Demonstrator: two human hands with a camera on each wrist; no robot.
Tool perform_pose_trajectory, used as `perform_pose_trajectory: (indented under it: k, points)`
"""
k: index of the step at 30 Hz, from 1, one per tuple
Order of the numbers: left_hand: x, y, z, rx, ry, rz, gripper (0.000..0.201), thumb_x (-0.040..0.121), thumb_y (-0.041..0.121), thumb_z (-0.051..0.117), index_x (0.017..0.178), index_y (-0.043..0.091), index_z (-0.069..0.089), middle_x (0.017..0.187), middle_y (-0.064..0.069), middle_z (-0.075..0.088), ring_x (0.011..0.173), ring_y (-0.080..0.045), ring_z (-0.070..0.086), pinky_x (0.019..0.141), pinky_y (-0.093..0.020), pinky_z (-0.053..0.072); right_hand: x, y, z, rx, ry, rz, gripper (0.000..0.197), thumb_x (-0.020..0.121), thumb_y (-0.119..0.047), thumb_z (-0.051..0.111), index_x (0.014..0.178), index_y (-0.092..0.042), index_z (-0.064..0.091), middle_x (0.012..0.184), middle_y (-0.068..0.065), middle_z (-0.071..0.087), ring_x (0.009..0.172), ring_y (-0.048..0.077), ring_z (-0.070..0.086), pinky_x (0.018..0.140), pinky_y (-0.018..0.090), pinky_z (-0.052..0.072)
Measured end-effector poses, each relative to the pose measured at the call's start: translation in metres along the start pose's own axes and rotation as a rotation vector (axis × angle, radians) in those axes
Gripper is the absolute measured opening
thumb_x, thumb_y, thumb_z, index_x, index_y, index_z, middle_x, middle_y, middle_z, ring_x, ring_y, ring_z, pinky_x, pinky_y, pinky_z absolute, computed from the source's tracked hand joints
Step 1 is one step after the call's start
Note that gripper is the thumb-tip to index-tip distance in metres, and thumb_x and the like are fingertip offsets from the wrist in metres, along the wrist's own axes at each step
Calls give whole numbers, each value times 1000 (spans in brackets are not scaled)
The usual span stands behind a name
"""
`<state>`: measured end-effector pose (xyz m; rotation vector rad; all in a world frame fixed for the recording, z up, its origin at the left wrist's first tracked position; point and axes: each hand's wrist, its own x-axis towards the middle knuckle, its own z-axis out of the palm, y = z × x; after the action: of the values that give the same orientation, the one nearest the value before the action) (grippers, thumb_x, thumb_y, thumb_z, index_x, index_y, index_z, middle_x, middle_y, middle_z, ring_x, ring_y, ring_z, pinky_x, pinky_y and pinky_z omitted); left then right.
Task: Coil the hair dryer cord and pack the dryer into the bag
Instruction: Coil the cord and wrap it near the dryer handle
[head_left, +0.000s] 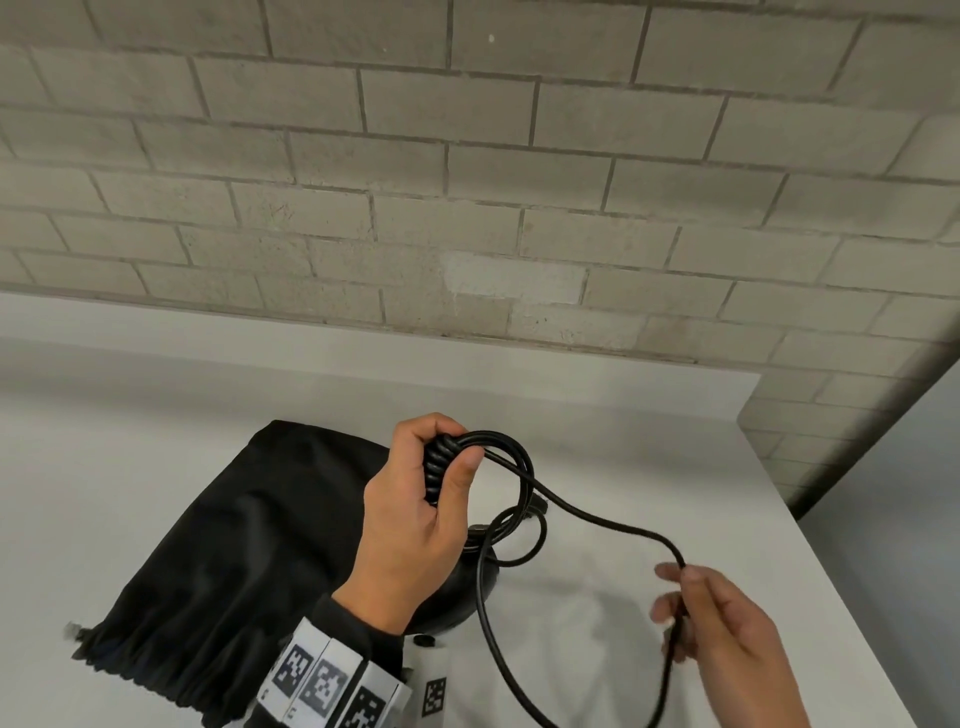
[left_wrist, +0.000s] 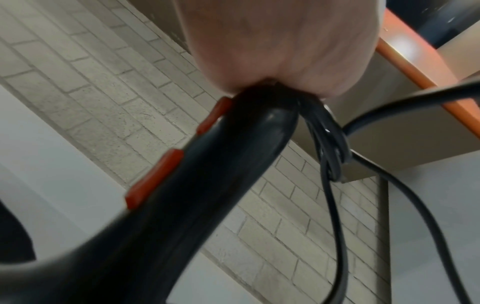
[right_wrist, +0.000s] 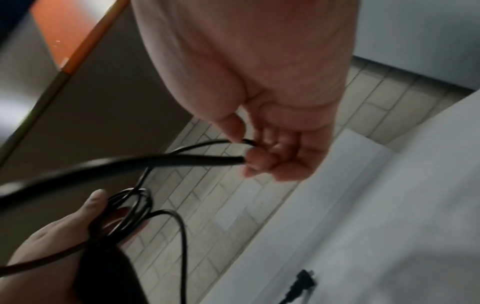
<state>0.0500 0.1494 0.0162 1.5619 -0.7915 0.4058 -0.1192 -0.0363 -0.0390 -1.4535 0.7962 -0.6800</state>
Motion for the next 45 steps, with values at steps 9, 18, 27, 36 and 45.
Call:
perform_pose_trajectory:
  k: [9, 18, 27, 36, 45]
  points:
    - [-2, 2, 2, 26, 1, 9, 12, 92, 40, 54, 102, 38, 47, 91, 10, 63, 69, -9, 64, 60, -9, 46, -56, -49, 87, -212, -65, -457, 21, 75, -47, 64, 72, -28, 58, 65, -8, 60, 55, 9, 51, 53, 11, 39]
    - [-1, 3, 0, 35, 40, 27, 14, 92, 38, 53, 104, 36, 46, 96, 15, 62, 73, 2, 63, 63, -4, 44, -61, -38, 106, 159, -720, 21, 28, 85, -28, 63, 104, -6, 62, 68, 5, 69, 65, 14, 61, 68, 23, 50]
    - [4, 1, -4, 31, 33, 33, 14, 92, 35, 53, 103, 37, 46, 91, 28, 62, 73, 5, 62, 64, -3, 43, -36, -15, 13, -403, -771, -197, 23, 81, -63, 56, 94, -47, 67, 73, -15, 66, 71, -1, 58, 77, 10, 43]
    - [12, -8, -11, 73, 93, -11, 17, 94, 27, 60, 106, 21, 49, 83, 19, 62, 78, 6, 62, 66, -3, 44, -24, 29, -59, -667, -525, 40, 45, 90, -2, 62, 81, -44, 75, 86, -18, 75, 86, -5, 68, 95, 8, 39]
    - [4, 2, 2, 27, 0, 5, 13, 92, 40, 54, 103, 38, 47, 91, 15, 63, 69, -4, 63, 62, -6, 44, -34, -38, 52, -275, -522, -153, 39, 75, -48, 63, 109, -30, 63, 103, -19, 72, 103, -3, 64, 91, 13, 47]
